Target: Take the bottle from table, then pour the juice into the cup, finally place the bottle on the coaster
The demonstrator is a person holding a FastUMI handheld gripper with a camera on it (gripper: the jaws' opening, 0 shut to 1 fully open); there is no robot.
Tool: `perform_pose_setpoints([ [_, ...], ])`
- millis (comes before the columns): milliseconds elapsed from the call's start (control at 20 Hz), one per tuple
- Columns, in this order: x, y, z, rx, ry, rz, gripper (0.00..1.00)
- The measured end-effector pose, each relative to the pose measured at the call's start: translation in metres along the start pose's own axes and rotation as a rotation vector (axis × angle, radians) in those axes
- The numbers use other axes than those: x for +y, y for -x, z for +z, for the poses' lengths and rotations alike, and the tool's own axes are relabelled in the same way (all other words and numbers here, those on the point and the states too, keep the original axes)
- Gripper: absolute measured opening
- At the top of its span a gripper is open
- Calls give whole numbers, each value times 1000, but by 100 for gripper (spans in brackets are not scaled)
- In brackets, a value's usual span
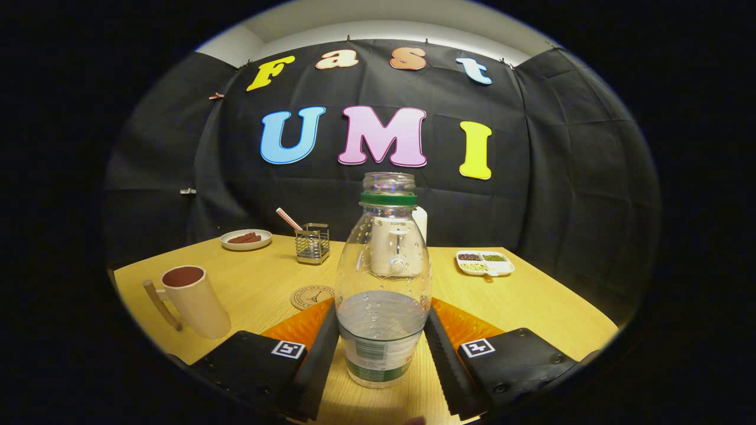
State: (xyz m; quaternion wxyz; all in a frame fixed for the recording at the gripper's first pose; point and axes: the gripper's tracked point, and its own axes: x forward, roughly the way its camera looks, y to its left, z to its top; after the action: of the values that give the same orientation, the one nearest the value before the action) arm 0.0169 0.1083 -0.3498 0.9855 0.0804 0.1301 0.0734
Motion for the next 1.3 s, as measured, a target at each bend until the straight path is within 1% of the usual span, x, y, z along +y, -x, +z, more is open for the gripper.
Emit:
perform_pose_setpoints([
  [100, -1, -1, 7, 24, 39, -18, 77],
  [400, 4, 13, 68, -13, 196, -46, 74],
  [550, 16, 18, 94, -32, 325, -22, 74],
  [600, 22, 19, 99, -34, 358, -13, 73],
  [650, 25, 21, 105, -34, 383, -20, 73],
  [750, 25, 27, 115, -27, 446, -59, 73],
  [850, 38, 28, 122, -35, 531, -68, 73],
  [1000, 58, 27, 121, -35, 681, -39, 73],
  [1100, 75, 27, 114, -25, 727, 4, 73],
  [1200, 89, 23, 100, 15, 768, 39, 73],
  [1250, 97, 23, 90, 42, 795, 71, 73],
  [1300, 100, 19, 84, 67, 836, 71, 73],
])
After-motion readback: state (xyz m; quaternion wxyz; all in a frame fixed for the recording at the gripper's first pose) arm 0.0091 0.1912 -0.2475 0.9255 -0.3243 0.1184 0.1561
